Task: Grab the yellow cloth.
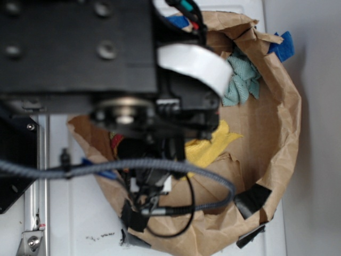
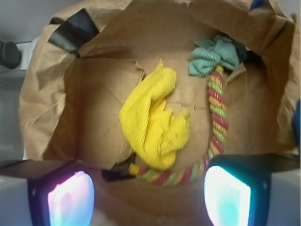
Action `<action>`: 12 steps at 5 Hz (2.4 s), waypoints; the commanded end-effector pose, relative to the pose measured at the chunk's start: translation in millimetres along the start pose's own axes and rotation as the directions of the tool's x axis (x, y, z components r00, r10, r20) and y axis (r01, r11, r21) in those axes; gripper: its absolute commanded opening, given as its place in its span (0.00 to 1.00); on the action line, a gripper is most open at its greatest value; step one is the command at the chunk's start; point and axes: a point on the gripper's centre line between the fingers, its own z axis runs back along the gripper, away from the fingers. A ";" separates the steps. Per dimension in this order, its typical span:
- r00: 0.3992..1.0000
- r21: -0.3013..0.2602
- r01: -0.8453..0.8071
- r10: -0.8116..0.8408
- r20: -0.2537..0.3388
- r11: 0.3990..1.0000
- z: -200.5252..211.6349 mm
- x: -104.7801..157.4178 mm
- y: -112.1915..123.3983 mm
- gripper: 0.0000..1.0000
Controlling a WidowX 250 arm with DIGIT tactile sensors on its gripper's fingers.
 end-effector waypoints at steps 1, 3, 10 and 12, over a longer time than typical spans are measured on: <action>0.999 0.002 -0.014 0.014 0.032 1.000 7.6 2.9 3.7 1.00; 0.999 0.002 -0.014 0.014 0.032 1.000 7.6 2.9 3.7 1.00; 0.998 -0.054 0.055 -0.054 0.009 0.997 -91.0 -8.9 -20.9 1.00; 0.998 -0.055 0.061 -0.061 0.004 0.997 -115.1 -1.8 -22.1 1.00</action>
